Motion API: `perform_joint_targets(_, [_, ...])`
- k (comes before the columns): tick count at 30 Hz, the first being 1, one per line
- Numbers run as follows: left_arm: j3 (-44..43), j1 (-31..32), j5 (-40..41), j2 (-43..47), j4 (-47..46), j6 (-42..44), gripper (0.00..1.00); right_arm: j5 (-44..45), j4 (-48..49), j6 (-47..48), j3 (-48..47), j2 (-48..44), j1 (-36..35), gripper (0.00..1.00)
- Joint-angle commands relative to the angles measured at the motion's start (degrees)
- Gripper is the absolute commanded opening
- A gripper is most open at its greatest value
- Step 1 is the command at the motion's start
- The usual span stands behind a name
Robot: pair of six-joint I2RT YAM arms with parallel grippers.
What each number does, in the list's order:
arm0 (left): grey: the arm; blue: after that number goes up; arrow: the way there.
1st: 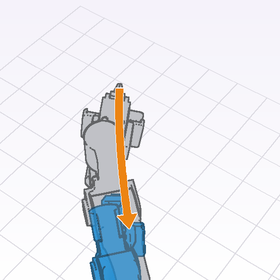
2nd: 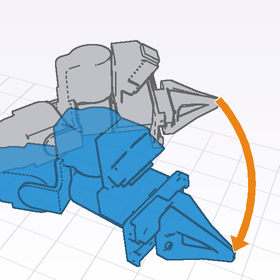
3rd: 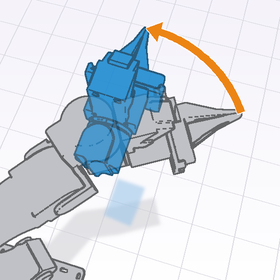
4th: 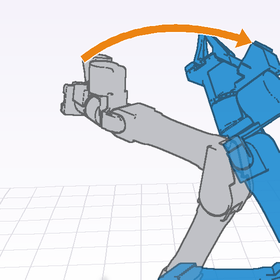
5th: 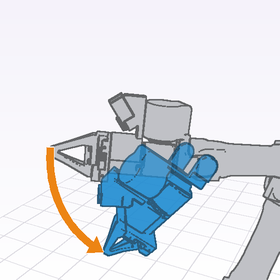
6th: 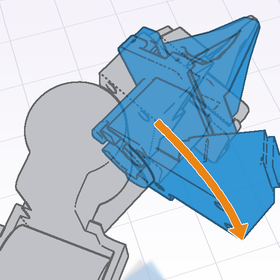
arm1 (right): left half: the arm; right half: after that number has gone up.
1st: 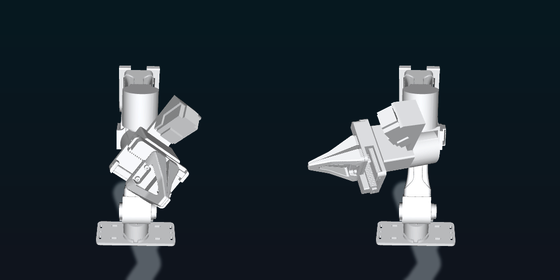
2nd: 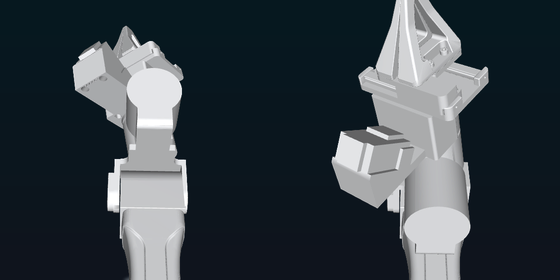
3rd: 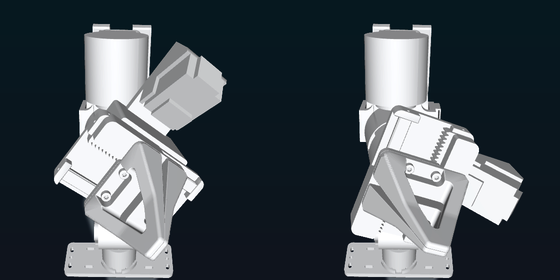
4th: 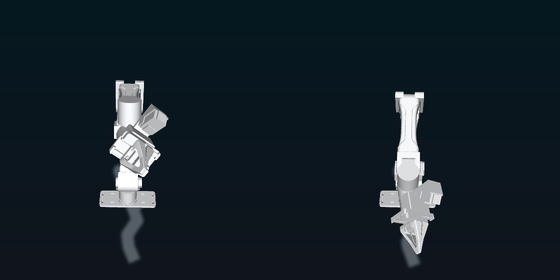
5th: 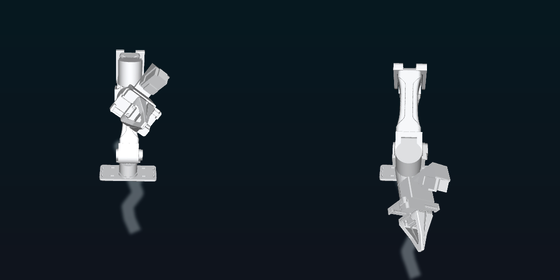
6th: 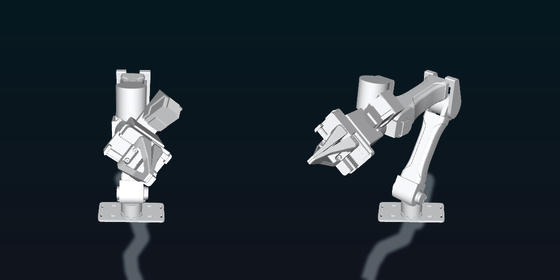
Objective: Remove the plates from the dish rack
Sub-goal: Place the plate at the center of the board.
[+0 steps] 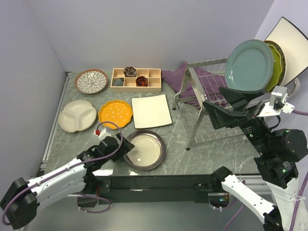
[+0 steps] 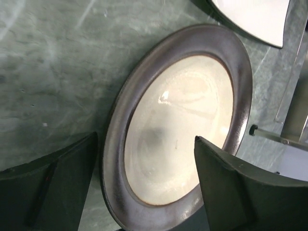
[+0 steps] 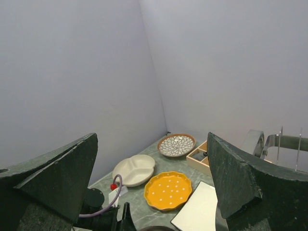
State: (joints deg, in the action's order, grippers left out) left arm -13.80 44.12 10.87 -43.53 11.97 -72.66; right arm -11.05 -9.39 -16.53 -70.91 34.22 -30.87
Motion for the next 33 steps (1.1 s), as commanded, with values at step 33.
perform_joint_targets(33, [-8.0,12.3,7.2,-18.6,-8.7,1.0,0.64,3.0,3.1,1.3,0.8,-0.6,-0.1,1.0])
